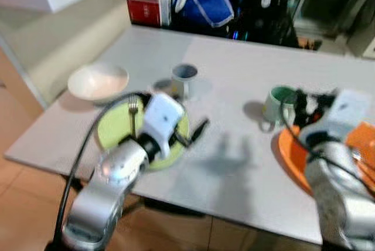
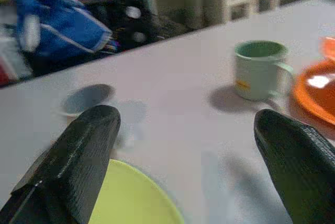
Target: Setting the table
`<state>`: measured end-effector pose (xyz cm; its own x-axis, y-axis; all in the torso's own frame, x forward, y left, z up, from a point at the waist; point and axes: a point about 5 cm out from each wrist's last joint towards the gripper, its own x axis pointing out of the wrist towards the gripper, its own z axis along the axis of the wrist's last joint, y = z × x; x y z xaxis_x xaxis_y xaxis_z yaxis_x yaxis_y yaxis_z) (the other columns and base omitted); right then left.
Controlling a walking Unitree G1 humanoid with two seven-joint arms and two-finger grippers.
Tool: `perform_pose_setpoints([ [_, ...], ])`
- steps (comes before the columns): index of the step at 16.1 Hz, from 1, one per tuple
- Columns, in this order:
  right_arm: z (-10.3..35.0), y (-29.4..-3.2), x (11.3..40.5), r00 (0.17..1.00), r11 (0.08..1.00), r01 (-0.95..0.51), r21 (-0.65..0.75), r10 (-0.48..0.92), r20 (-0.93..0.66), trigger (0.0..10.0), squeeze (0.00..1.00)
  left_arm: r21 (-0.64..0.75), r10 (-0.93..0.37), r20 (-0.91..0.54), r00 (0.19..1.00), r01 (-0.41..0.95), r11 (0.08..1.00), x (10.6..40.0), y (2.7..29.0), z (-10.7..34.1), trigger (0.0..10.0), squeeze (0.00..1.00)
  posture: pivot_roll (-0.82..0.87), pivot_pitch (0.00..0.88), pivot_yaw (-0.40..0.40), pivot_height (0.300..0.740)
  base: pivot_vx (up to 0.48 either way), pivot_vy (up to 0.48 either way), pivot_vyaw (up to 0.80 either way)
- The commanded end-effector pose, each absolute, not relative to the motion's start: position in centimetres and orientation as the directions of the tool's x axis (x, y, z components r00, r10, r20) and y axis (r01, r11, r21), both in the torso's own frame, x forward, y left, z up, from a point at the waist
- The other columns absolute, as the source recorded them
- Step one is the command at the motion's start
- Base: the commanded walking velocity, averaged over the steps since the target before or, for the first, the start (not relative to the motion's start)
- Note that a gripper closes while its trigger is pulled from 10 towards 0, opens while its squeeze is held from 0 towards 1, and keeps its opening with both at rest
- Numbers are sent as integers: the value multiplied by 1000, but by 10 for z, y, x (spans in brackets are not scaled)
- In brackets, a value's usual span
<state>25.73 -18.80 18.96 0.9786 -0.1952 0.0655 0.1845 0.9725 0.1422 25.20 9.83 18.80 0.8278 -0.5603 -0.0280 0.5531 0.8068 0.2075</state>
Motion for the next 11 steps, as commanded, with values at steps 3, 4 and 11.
perform_pose_setpoints([
  [3, 219, -170, 243, 980, 996, 49, 74, -62, 191, 10000, 0, 188, -452, 21, 892, 441, 878, 261, 111, 194, 10000, 0, -97, 0, 20, 740, 0, 0, 0],
  [4, 222, -169, 234, 979, 997, 30, 70, -44, 199, 10000, 0, 215, -419, 24, 908, 405, 889, 261, 115, 194, 10000, 0, -105, 0, 21, 740, 0, -416, 0],
  [11, 210, -163, 227, 992, 996, 18, 92, -29, 121, 10000, 0, 228, -397, 104, 912, 367, 902, 265, 109, 205, 10000, 0, -89, 0, 8, 740, 0, -452, -800],
])
